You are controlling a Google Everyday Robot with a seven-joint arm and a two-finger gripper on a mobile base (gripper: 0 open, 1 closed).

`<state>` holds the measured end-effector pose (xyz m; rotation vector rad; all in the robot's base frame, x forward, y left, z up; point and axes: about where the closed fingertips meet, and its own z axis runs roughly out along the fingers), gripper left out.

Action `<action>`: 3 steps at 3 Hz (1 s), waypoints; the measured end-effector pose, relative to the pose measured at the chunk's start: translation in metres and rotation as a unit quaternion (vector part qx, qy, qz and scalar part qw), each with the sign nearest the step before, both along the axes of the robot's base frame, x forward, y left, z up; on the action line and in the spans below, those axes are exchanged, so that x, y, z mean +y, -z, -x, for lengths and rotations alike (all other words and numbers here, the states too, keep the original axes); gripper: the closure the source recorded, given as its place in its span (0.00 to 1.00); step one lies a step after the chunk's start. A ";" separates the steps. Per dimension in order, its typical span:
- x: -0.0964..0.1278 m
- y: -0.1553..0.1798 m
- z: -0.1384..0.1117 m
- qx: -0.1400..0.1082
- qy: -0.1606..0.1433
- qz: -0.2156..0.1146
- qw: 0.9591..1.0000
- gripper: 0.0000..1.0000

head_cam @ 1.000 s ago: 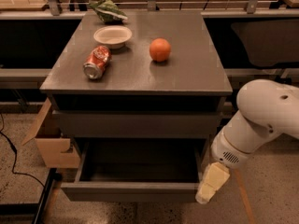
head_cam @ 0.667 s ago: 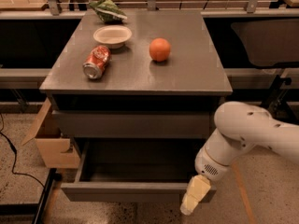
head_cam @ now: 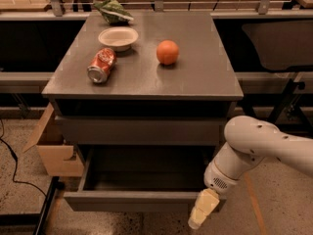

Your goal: Close middle drawer

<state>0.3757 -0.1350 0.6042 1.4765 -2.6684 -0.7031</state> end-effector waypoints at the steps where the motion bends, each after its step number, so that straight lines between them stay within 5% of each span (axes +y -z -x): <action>1: 0.001 0.036 0.011 0.029 0.010 -0.024 0.999 0.00; 3: 0.012 0.110 0.034 0.083 0.022 -0.042 0.995 0.41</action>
Offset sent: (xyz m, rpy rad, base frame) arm -0.0423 0.0109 -0.1123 0.1224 0.1891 -0.0453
